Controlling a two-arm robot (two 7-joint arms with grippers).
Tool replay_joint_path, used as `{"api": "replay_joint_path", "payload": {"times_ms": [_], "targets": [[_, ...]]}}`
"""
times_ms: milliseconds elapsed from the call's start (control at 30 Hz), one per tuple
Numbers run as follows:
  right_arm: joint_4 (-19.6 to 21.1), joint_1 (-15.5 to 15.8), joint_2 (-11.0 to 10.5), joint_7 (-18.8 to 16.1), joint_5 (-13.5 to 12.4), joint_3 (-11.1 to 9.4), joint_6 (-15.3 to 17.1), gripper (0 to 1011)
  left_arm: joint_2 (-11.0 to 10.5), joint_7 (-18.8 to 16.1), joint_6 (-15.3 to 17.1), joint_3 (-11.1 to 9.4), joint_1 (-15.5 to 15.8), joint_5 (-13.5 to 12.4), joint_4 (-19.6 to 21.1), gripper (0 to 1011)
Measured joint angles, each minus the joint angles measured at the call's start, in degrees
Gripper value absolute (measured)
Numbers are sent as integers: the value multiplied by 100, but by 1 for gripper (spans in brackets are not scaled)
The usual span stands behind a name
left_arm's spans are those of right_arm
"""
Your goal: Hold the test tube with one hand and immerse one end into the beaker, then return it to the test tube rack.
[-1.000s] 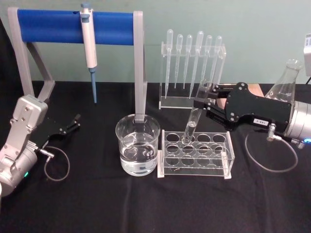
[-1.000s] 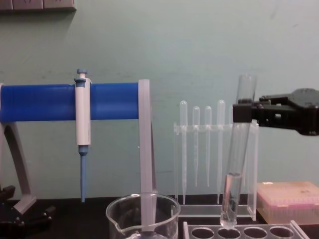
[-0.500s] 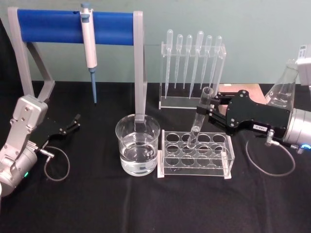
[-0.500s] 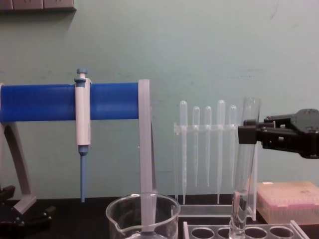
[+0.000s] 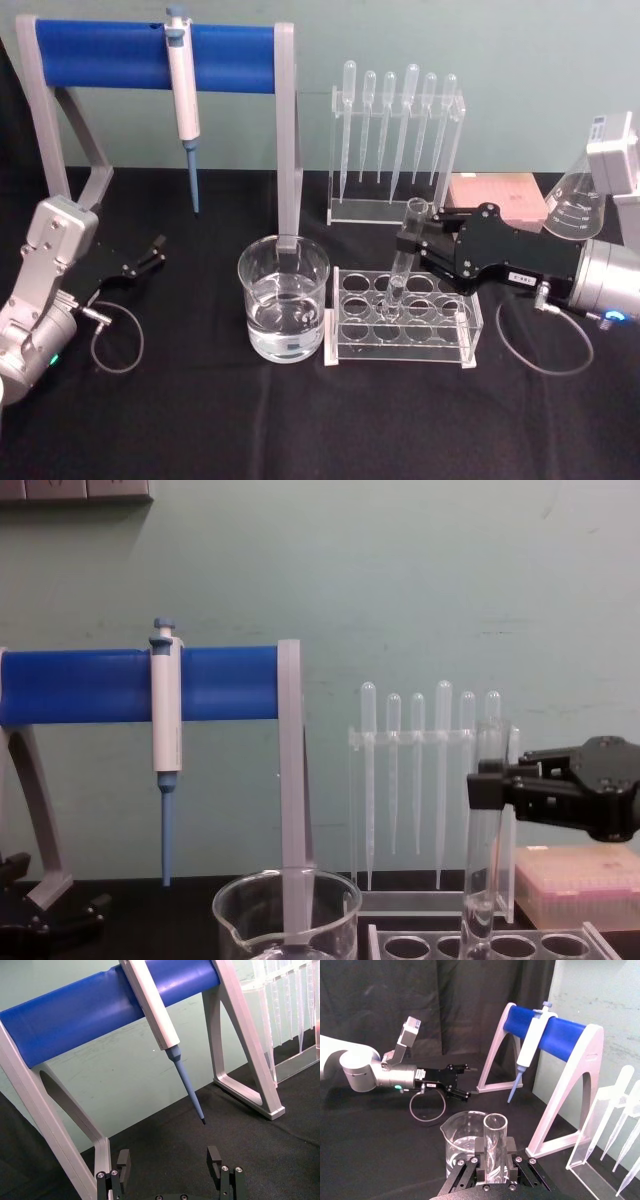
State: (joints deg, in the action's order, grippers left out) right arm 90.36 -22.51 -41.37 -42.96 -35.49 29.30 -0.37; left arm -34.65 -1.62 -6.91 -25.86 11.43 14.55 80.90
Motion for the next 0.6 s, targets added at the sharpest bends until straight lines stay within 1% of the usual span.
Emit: {"api": "replay_joint_path", "payload": {"times_ms": [600], "targets": [[-72,147,95,41,160,21,-49,242,0,0,0,0,0,0,0,1000]]}}
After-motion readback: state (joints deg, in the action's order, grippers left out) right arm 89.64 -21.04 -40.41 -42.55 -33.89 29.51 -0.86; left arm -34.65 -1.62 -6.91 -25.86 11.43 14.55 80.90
